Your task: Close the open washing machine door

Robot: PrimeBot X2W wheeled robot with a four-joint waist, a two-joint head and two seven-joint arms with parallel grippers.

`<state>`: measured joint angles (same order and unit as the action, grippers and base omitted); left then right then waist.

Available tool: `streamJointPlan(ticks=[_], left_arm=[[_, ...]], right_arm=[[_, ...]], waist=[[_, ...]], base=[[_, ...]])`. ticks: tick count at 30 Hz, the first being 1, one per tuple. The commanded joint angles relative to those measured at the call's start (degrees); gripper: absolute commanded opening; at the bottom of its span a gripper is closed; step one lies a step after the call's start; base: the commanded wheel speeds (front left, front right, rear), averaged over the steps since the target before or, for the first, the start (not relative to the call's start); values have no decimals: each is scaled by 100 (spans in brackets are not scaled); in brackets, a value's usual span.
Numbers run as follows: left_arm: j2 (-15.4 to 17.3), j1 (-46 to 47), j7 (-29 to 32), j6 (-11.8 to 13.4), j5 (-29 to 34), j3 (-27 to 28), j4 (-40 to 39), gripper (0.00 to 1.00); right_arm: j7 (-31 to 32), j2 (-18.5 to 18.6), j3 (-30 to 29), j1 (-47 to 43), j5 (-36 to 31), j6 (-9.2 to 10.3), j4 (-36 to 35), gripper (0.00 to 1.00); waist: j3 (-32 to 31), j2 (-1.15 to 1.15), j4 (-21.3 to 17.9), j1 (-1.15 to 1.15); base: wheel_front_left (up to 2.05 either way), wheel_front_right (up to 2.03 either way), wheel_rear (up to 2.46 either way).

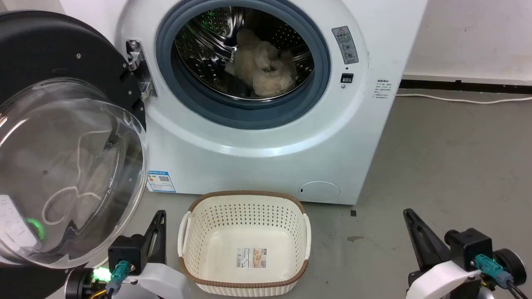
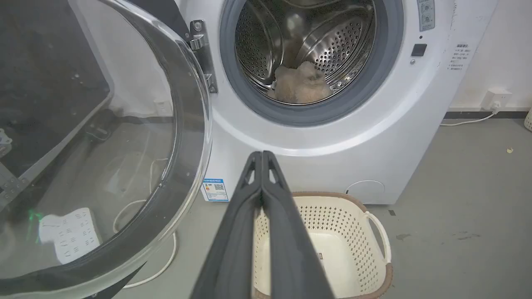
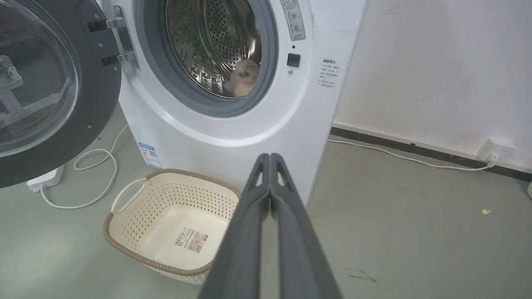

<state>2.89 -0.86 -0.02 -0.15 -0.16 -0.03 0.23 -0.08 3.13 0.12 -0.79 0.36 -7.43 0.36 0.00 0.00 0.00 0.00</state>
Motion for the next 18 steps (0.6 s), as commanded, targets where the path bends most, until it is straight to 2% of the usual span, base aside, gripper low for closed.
streamJointPlan(ticks=[1,18], left_arm=[[-2,86,2,15,16,3,-23,0],[-2,86,2,15,16,3,-23,0]], right_arm=[[8,-25,-12,79,-36,-6,-36,0],[8,-25,-12,79,-36,-6,-36,0]], waist=[[0,0,0,0],[0,0,0,0]], base=[[0,0,0],[0,0,0]])
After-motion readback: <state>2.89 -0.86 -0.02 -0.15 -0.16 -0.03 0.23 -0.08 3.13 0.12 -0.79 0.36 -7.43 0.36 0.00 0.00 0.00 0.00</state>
